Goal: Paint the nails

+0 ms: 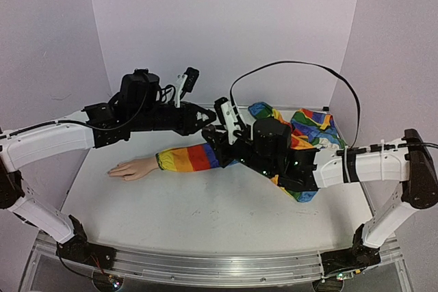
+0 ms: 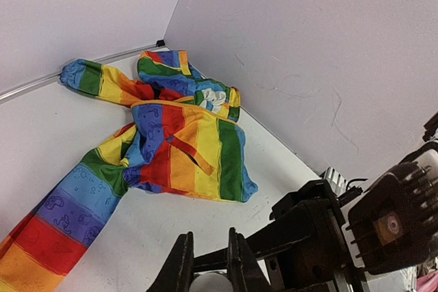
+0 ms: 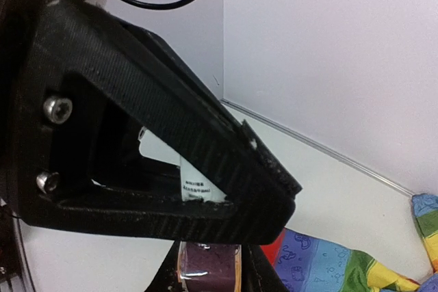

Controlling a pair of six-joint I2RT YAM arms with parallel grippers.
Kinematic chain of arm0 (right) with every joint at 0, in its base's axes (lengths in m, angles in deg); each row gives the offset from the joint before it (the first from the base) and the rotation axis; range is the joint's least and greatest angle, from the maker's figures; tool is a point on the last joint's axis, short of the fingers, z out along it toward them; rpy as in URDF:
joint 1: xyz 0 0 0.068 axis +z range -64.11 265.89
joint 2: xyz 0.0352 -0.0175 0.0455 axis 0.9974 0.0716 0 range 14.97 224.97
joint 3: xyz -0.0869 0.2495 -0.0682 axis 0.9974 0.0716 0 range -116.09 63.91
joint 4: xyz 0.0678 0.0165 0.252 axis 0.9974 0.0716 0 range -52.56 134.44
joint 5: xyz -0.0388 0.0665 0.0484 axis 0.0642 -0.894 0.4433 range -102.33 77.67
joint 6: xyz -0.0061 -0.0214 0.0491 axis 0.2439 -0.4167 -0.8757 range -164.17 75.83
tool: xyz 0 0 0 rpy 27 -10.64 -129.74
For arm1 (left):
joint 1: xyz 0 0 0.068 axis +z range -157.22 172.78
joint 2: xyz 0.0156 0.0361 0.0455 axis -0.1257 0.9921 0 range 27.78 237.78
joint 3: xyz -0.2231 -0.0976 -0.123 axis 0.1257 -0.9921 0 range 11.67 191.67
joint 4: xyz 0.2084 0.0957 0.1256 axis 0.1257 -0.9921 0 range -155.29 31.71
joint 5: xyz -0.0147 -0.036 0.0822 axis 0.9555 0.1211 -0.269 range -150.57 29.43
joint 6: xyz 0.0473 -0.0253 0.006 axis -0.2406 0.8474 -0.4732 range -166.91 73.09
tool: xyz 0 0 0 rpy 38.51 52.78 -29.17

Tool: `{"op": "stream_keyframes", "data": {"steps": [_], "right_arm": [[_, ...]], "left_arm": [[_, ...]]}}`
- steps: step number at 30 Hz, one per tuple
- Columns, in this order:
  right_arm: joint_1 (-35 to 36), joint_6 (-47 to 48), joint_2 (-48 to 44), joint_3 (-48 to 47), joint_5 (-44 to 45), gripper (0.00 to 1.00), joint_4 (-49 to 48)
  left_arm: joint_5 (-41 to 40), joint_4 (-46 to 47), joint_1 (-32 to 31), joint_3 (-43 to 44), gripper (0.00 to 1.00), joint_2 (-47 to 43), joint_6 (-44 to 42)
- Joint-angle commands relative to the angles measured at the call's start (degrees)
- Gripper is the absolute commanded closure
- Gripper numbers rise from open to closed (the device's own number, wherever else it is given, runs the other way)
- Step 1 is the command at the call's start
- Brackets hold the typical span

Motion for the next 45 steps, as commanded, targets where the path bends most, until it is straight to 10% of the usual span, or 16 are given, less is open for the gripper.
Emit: {"op": "stream_keyframes", "data": {"steps": [1,7,14,27,38,45], "right_arm": [[-3.5,5.4,-0.2,-3.5,5.7,1.00,-6.5],[-9.4,3.6,-4.1,-1.6,-29.6,1.00,-0.4],[-14.0,-6.0,-6.1,-2.2,-67.7,1.00,-0.2],[-13.9,-13.6,-3.1,-3.8,-71.6,1.00,-7.7],[-14.0,-10.6,-3.8,-2.0,-64.7,1.00,-5.6],[-12.7,-5.9,-5.3,-2.5,-29.3,1.00,3.3]], "left_arm": [[2.0,-4.4,-0.8,1.8,0.92,-1.1,1.6],[14.1,-2.6,0.3,0.7,0.28,-6.1,-2.1],[17.8,0.5,1.0,-2.5,0.14,-11.7,-2.9],[31.2,8.1,-1.3,0.2,0.42,-6.3,-0.9],[18.5,7.4,-1.7,-2.1,0.85,-7.1,-1.8],[10.9,5.9,-1.6,-2.0,0.96,-5.5,-2.2]]}}
